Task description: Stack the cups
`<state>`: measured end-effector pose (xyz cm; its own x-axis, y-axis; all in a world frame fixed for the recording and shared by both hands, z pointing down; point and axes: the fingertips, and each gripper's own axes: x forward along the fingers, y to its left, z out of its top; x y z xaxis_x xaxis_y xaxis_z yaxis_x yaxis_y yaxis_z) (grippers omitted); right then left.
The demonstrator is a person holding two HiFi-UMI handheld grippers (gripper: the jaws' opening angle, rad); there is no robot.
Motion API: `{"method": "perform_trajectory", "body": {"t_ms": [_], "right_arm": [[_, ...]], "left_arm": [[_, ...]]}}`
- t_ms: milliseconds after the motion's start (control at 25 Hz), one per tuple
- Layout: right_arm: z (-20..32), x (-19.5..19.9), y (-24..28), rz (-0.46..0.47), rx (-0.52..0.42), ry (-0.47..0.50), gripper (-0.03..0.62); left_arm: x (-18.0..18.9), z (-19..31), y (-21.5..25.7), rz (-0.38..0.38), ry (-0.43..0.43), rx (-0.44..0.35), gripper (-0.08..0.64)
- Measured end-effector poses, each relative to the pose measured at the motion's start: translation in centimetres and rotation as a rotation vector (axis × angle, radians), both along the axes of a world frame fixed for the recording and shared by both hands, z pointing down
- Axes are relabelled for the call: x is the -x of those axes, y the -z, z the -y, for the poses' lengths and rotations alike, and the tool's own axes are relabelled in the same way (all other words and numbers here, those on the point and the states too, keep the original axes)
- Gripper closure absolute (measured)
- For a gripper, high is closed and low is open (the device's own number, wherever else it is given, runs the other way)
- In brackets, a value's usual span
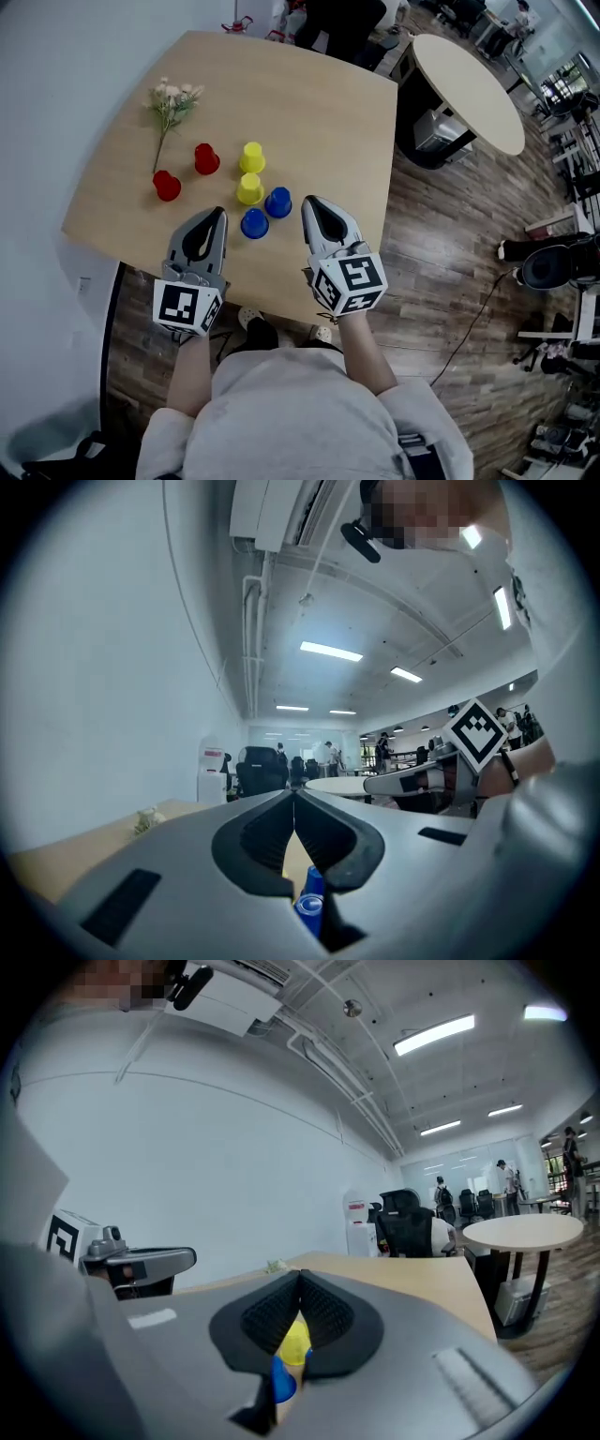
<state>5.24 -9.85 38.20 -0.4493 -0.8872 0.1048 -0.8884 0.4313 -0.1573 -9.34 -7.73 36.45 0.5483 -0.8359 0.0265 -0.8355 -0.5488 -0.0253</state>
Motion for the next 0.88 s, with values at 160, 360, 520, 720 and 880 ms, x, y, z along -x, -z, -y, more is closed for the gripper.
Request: {"method": "perform_trajectory", "body": {"t_ms": [160,360,520,720,880], "right_arm": [[1.0,0.1,-3.8,-0.006,0.097,-0.027,0.581],[2.6,0.7,-8.8,-0.011,0.200,-0.061,0.543],[4.0,1.3,-12.6,-0.037,0.274,-0.081,0.459],[5.8,2.1,-16.5,-0.091,0.335,-0.107,0.359],[6.6,2.3,-18.9,-0.145,0.371,-0.126,0.359]], "left_arm": [[-0.9,1.1,-3.8,0.003,-0.051,0.087,0.560],[-1.3,1.7,-7.0,0.013,-0.093,0.154,0.560],[-1.0,1.8,-8.3,0.011,-0.108,0.184,0.560],[0.1,2.4,-8.5,0.018,-0.109,0.193,0.560],[1.2,2.9,-9.1,0.031,-0.101,0.206,0.560]]}}
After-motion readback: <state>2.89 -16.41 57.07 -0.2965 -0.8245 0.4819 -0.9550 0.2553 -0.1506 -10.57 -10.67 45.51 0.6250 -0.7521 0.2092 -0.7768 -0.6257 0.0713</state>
